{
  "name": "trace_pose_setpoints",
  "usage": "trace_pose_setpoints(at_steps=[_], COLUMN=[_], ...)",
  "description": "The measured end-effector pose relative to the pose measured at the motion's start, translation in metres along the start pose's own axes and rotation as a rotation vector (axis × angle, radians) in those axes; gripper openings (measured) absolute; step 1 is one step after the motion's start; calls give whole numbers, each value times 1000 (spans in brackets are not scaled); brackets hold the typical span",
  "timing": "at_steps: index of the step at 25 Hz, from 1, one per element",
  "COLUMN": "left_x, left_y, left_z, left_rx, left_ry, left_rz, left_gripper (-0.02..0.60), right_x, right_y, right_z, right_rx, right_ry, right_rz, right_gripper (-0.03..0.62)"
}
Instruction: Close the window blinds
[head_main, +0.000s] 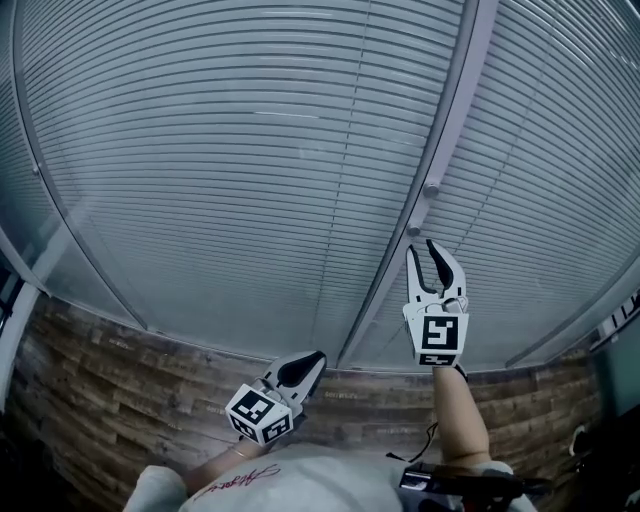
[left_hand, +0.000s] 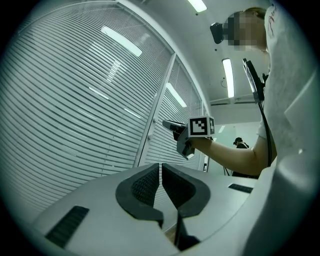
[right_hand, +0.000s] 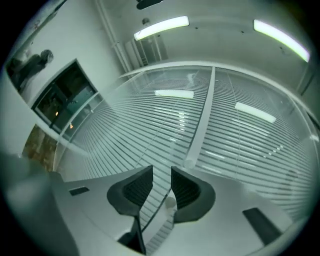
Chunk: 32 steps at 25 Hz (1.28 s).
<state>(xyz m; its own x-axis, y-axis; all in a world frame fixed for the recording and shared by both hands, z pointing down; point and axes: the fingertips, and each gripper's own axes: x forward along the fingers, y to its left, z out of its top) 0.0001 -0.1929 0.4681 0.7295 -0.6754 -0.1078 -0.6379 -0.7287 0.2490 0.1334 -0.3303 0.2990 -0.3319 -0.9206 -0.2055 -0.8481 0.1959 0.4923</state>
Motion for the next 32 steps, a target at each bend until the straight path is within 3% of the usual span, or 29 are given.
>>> trace_pose_setpoints(at_steps=[5,8,14,23,32], left_x=[2,1,2,3,7], left_y=[-3,-1,1,1,-3], left_z=[2,3,6,4,2], left_rx=[5,9,30,33,46], left_ry=[-9,-19,-45,-29,-24], left_rz=[-11,-5,3,-4,-28], left_gripper=[29,28,29,29,28], right_x=[-37,-54,-86,-121,-128], right_y=[22,45,89,137,148], right_z=[-13,-15,-26,-53,-47], right_rx=[195,322,461,523,460], right_ry=[-22,-54,-66,31,24], right_rz=[-3,73,189,268,308], right_gripper=[80,63,37,34,23])
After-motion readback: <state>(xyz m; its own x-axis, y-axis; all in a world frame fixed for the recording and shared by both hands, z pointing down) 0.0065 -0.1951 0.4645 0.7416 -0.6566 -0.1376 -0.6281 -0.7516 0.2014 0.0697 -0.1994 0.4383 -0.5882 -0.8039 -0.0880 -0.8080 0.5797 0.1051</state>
